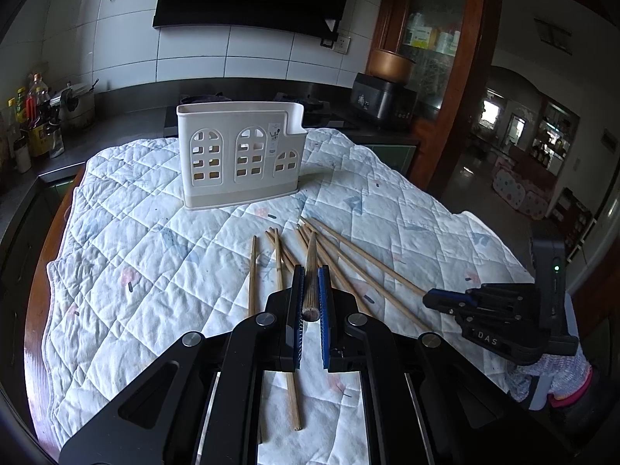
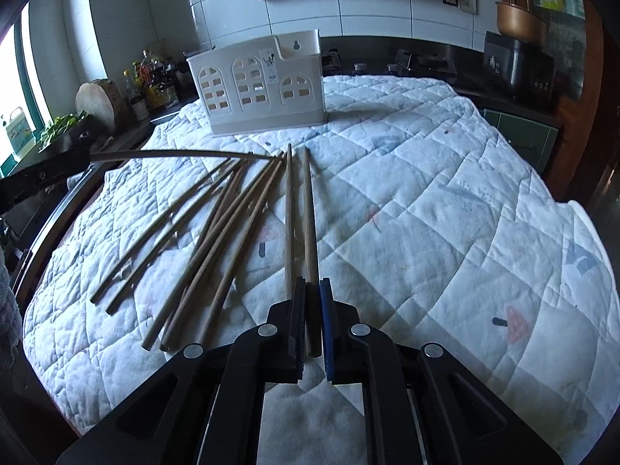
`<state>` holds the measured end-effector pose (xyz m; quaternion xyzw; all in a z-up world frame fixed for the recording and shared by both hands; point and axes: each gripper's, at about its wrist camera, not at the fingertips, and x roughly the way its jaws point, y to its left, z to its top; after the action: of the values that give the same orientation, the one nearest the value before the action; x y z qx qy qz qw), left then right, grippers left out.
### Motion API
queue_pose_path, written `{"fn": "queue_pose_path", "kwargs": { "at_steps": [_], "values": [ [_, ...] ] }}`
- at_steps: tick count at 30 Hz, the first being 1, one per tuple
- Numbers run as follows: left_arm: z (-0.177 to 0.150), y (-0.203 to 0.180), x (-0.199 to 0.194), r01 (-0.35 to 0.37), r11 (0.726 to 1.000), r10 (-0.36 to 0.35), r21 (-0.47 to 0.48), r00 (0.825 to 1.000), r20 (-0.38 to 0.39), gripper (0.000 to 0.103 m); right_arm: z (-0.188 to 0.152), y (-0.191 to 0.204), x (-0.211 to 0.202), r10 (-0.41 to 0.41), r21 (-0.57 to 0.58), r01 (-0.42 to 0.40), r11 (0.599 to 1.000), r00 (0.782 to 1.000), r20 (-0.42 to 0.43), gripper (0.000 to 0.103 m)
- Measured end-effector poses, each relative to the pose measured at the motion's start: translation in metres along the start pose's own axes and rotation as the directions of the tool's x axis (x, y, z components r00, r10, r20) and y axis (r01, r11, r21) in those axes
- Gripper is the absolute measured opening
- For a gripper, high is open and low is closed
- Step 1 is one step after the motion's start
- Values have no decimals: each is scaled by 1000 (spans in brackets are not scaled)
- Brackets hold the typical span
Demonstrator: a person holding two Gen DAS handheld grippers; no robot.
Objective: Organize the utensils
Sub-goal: 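Lift the held chopsticks with both tools and lower them upright into the white caddy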
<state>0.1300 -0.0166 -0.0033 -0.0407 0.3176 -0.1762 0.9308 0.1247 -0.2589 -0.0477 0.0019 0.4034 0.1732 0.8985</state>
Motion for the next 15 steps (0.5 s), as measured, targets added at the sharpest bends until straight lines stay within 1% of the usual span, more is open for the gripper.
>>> {"fn": "queue_pose_path", "kwargs": {
  "at_steps": [7,10,15],
  "values": [
    [17,5,-10,-4,1000,5,-5,999,46,6,41,7,-34,9,-66,-2,998,994,105,7],
    [32,10,-14,-18,1000,18,-5,998,67,6,67,8,-43,31,-97,-19,995,991,127,7],
    [64,18,-14,-24,1000,24,-8,996,86,6,120,14,-49,58,-167,-35,985,989,136,7]
  ]
}}
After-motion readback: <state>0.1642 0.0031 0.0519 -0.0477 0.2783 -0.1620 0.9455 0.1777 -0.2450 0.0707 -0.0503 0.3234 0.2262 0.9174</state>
